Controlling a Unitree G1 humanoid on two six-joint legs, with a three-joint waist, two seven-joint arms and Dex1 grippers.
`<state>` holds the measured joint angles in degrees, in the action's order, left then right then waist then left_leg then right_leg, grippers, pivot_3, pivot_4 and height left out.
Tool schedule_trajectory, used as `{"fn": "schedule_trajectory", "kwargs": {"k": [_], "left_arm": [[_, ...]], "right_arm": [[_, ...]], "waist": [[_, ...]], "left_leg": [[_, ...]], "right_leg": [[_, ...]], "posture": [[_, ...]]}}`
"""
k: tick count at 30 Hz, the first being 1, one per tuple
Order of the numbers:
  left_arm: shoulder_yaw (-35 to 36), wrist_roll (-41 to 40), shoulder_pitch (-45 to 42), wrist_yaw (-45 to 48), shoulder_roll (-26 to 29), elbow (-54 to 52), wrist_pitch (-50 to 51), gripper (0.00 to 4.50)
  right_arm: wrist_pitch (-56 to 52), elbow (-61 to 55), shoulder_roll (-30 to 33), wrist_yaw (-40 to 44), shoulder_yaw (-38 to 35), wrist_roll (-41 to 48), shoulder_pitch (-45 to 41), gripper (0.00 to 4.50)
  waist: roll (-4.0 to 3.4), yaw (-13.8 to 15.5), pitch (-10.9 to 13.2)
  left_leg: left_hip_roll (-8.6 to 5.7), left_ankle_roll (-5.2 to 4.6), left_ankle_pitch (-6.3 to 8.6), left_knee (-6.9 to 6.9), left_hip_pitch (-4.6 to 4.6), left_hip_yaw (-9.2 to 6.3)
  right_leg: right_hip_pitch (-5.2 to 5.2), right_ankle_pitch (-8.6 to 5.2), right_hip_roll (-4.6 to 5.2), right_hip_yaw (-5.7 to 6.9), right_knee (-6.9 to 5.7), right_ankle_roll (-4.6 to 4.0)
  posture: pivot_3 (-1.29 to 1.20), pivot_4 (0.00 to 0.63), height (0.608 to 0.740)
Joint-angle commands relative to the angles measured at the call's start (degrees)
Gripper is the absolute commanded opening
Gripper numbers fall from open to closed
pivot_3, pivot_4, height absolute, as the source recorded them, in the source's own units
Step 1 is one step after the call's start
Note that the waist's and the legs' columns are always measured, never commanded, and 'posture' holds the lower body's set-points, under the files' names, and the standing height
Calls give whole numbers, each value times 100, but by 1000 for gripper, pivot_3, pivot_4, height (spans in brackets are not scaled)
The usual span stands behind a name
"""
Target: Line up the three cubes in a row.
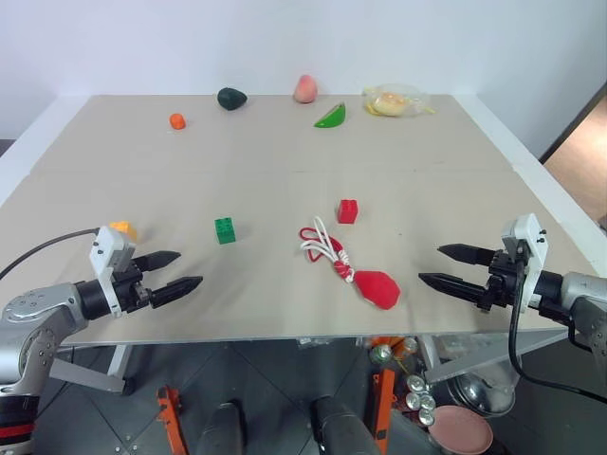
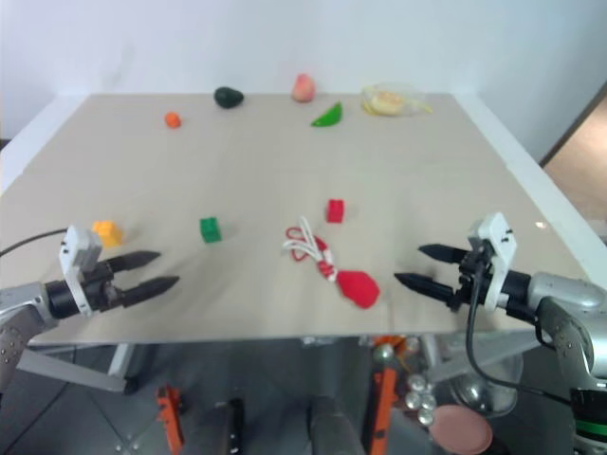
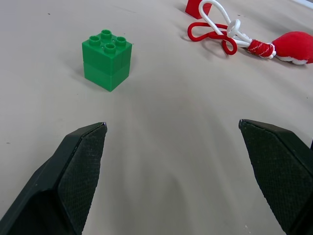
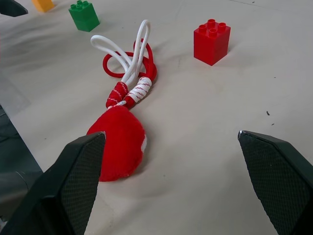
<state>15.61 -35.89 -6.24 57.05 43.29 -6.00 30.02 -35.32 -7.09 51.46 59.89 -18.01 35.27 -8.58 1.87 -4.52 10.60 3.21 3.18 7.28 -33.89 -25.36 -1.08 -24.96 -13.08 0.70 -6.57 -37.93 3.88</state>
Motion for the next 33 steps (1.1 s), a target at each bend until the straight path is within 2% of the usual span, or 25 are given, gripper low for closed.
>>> {"fn": "schedule_trajectory", "kwargs": {"k": [1,4,12,21,33], "left_arm": [[-66,98,-166,144,89,-67,-205,4477],[-268,69,-575,242,-48,-129,-271,4477],[-990,292,-1274,812,-308,-143,-782,4477],[-1637,483,-1267,1240,-537,-491,-1266,4477],[-1807,594,-1167,1203,-708,-526,-1439,4477]], "right_arm": [[-92,-653,199,161,-172,171,291,4500],[-139,-1318,266,110,-21,193,471,4500],[-293,-1451,419,326,454,241,-205,4500],[86,-613,236,459,1369,-387,-1044,4500],[708,293,-36,599,2357,-1385,-1313,4500]], "waist": [[0,1,0],[1,35,0],[3,16,1],[5,17,1],[5,18,1]], "left_leg": [[0,1,1,0,0,0],[0,2,2,6,-3,-11],[-1,2,2,-12,-3,-3],[1,3,4,-8,-5,-4],[1,2,4,-13,-4,-7]], "right_leg": [[0,0,0,0,0,0],[-1,-6,-2,12,0,-1],[7,-3,3,12,0,-3],[7,-5,2,13,-1,2],[10,-3,-1,13,-2,6]], "posture": [[0,150,740],[0,150,740],[0,150,740],[0,150,740],[0,150,740]]}}
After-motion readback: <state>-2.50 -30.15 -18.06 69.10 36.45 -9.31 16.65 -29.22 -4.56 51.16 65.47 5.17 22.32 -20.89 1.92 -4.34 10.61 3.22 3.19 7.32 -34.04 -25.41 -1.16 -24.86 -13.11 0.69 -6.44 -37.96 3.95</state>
